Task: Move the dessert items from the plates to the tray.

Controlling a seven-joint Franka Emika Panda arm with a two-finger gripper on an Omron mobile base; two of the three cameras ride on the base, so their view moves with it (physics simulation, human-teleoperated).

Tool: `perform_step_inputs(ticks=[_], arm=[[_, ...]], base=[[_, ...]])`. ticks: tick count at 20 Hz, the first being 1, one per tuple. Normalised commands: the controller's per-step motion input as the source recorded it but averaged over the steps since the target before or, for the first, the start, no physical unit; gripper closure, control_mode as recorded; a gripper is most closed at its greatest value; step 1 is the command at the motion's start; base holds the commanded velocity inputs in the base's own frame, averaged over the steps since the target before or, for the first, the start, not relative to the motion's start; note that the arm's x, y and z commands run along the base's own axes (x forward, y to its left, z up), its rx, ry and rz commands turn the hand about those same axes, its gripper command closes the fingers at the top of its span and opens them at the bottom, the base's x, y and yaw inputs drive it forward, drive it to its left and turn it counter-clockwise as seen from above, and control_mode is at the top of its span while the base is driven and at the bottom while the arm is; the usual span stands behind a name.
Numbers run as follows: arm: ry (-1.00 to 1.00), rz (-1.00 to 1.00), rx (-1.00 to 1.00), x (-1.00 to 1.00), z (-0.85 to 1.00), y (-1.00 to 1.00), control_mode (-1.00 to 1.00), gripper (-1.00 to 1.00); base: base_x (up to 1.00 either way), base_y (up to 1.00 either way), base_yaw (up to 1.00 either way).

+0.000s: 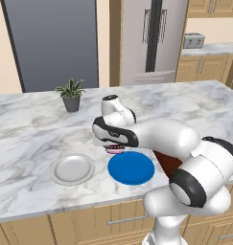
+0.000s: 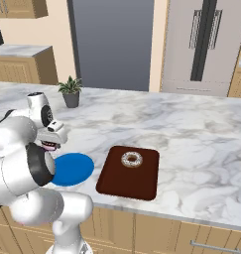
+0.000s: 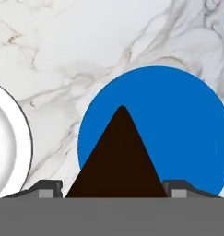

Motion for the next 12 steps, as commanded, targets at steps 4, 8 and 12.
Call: perform_step_inputs(ticks=[4,8,12], arm=[[0.05,-0.29,0.05,-0.42,0.03,-1.00,-1.00,1.00],[0.13,-0.21,0.00,-0.05,0.07,-1.00,-1.00,1.00],[0.13,-0.04,-0.03,0.04,0.17,-1.00,-1.00,1.00]], base=[[0.00,0.00,0.00],[0.00,0.00,0.00],[0.00,0.00,0.00]])
